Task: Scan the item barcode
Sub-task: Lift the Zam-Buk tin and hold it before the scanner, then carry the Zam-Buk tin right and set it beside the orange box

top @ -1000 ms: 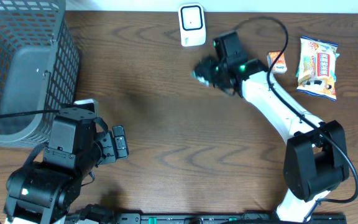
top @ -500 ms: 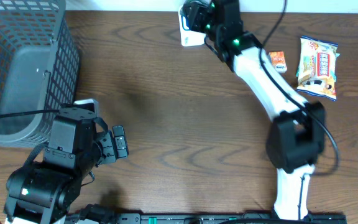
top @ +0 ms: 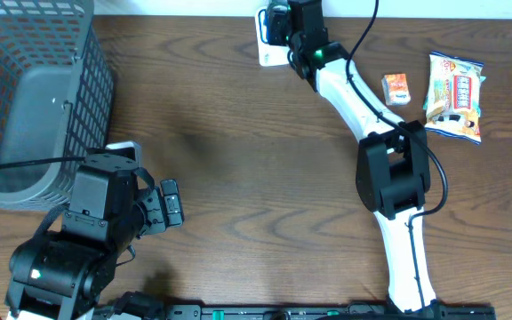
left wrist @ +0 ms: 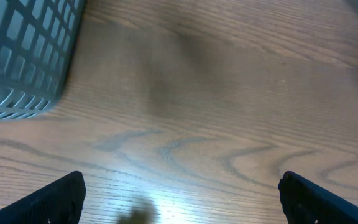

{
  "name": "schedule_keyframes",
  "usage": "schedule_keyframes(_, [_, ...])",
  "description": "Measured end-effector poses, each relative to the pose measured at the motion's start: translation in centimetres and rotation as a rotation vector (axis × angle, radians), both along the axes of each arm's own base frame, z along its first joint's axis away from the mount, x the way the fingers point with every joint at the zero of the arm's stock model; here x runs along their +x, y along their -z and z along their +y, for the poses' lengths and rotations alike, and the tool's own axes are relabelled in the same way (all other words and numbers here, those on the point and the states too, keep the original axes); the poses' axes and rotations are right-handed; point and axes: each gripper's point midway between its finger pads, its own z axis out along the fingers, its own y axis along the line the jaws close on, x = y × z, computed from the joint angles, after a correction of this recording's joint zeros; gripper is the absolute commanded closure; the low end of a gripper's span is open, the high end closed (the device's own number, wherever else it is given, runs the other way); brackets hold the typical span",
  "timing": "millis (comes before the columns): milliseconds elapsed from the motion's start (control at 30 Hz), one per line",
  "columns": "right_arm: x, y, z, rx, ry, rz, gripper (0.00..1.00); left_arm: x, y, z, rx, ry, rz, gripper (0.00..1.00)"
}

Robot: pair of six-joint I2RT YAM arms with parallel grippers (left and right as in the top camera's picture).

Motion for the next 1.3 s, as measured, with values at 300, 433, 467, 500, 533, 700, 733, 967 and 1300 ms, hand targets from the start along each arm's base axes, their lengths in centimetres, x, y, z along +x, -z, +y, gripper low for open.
schedule_keyframes(300, [0.3, -2.4, -6.7, -0.216, 0.137, 0.058, 0.66, 0.0, 0.0, 0.0, 0.000, 0.000, 0.000, 0.03])
schedule_keyframes(433, [-0.5, -1.8, -12.9, -0.359, 0.240, 0.151, 0.72, 0.0, 0.0, 0.0, 0.000, 0.000, 0.000, 0.02])
schedule_keyframes(467, [-1.0, -1.4, -15.3, -0.409, 0.277, 0.193, 0.73, 0.0, 0.0, 0.0, 0.000, 0.000, 0.000, 0.03])
schedule_keyframes(500, [-1.5, -0.9, -16.7, -0.440, 0.300, 0.227, 0.73, 0.0, 0.0, 0.0, 0.000, 0.000, 0.000, 0.02])
schedule_keyframes(533, [-2.0, -0.5, -18.6, -0.475, 0.328, 0.264, 0.68, 0.0, 0.0, 0.0, 0.000, 0.000, 0.000, 0.02])
schedule_keyframes(700, [-5.0, 1.3, -26.4, -0.593, 0.440, 0.436, 0.64, 0.0, 0.0, 0.0, 0.000, 0.000, 0.000, 0.02])
schedule_keyframes(733, [-5.6, 1.5, -27.7, -0.607, 0.457, 0.466, 0.62, 0.0, 0.0, 0.0, 0.000, 0.000, 0.000, 0.02])
schedule_keyframes(967, [-8.9, 2.7, -33.3, -0.625, 0.552, 0.615, 0.01, 0.0, 0.0, 0.0, 0.000, 0.000, 0.000, 0.03])
schedule_keyframes(1300, [-12.0, 3.4, -31.7, -0.591, 0.490, 0.747, 0.01, 0.0, 0.0, 0.0, 0.000, 0.000, 0.000, 0.02])
